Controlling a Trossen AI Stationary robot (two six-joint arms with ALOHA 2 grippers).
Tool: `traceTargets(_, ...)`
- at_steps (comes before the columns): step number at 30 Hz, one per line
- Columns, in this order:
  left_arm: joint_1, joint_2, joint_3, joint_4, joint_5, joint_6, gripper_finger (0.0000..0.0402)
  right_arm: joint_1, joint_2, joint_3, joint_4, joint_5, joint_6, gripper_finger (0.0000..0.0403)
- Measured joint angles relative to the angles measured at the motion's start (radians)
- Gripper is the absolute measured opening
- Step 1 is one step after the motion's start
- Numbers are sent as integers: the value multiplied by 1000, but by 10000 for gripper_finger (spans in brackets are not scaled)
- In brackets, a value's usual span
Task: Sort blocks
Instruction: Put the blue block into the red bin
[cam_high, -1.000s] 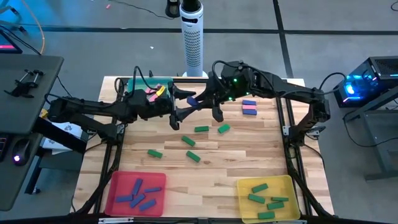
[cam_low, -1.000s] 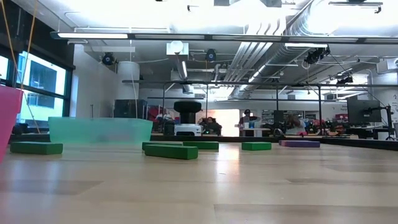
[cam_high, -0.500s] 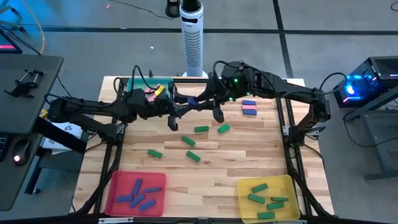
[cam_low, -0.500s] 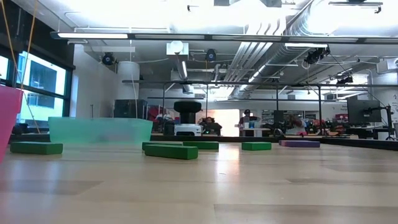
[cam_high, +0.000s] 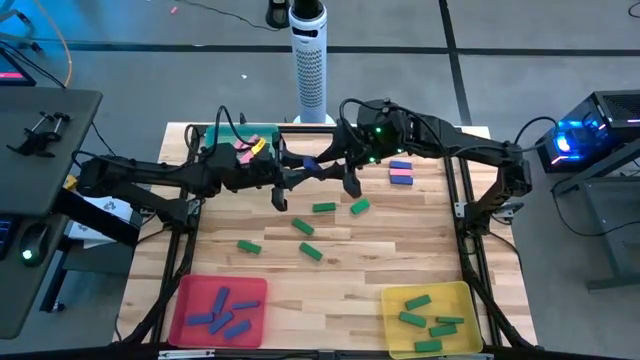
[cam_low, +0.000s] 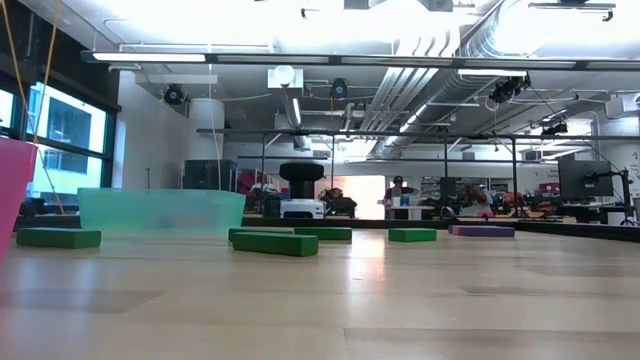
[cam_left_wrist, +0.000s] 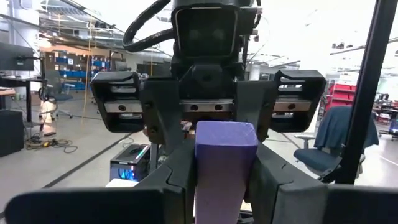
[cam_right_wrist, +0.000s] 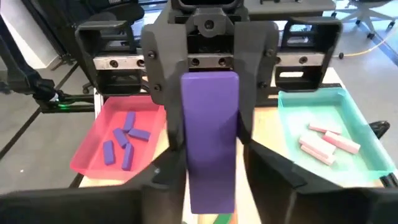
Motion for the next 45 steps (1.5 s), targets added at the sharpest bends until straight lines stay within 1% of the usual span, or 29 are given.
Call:
traceTargets(3,0,-12,0,-8,-5,8,77,-18,-20,0,-27,0,-5,176)
traceTargets(6,-1,-41,0,-49,-3,33,77,-43,-55,0,-58,9,-18,203)
traceTargets(10,-1,-81,53,-238,-21,61,77,-79,-110,0,-73,19,-23,214)
traceTargets(13,-4,-96,147,-484,-37,101,77,-106,-146,1,-79,31,-31,215)
traceTargets(15,-16,-96,221,-707,-36,103,77,-124,-162,1,-80,42,-31,216)
traceTargets(17,-38,-87,285,-922,-35,73,77,-140,-167,1,-85,44,-31,216)
traceTargets(20,-90,-84,315,-1221,11,-58,77,-151,-166,2,-110,45,-39,216)
traceTargets(22,-143,-84,289,-1383,60,-196,77,-153,-160,2,-124,43,-59,216)
traceTargets(24,-219,-82,232,-1505,95,-346,77,-153,-150,2,-141,44,-78,216)
traceTargets(26,-314,-82,153,-1530,132,-489,77,-152,-136,1,-151,43,-92,216)
traceTargets(28,-422,-82,65,-1492,190,-623,77,-152,-125,1,-159,43,-103,216)
traceTargets(31,-584,-82,-52,-1321,259,-807,77,-152,-110,1,-170,43,-112,216)
traceTargets(33,-681,-80,-122,-1190,258,-923,77,-152,-100,1,-178,42,-126,216)
traceTargets(35,-758,-78,-181,-1084,228,-1036,77,-152,-93,1,-190,42,-136,216)
traceTargets(37,-816,-66,-225,-1016,199,-1136,77,-152,-93,1,-215,42,-136,216)
traceTargets(40,-881,-39,-259,-1011,193,-1236,87,-152,-94,1,-305,39,-176,216)
traceTargets(43,-922,-9,-271,-1019,199,-1268,103,-152,-92,-13,-447,18,-252,216)
traceTargets(45,-936,12,-272,-1019,207,-1279,112,-153,-93,-64,-509,-6,-282,216)
